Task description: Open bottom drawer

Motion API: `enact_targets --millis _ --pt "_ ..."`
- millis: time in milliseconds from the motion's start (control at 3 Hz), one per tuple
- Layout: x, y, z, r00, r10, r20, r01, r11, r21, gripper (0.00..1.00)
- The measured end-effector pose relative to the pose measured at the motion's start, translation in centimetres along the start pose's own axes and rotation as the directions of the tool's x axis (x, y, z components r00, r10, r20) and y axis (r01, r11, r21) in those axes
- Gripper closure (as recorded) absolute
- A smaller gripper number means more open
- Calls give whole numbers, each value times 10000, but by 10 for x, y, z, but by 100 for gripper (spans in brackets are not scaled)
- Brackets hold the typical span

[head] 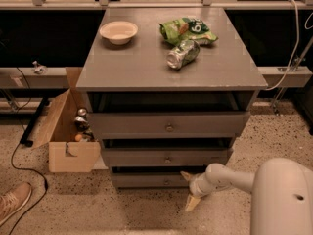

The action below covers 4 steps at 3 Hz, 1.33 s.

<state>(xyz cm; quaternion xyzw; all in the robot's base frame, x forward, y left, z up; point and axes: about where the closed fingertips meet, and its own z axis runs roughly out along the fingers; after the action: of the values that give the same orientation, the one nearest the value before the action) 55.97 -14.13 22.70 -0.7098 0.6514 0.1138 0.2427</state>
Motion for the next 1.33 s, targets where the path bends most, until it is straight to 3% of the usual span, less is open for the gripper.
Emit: enact_targets --millis 333,667,1000,1333 --pt "23 -19 3 9954 112 -954 -45 9975 711 0" --pt "37 -33 0 9907 219 -1341 -58 9928 1193 0" --pt "37 -33 0 9907 219 -1342 -58 9928 1193 0" --pt "51 -36 5 9808 293 -1927 -21 9901 1402 0"
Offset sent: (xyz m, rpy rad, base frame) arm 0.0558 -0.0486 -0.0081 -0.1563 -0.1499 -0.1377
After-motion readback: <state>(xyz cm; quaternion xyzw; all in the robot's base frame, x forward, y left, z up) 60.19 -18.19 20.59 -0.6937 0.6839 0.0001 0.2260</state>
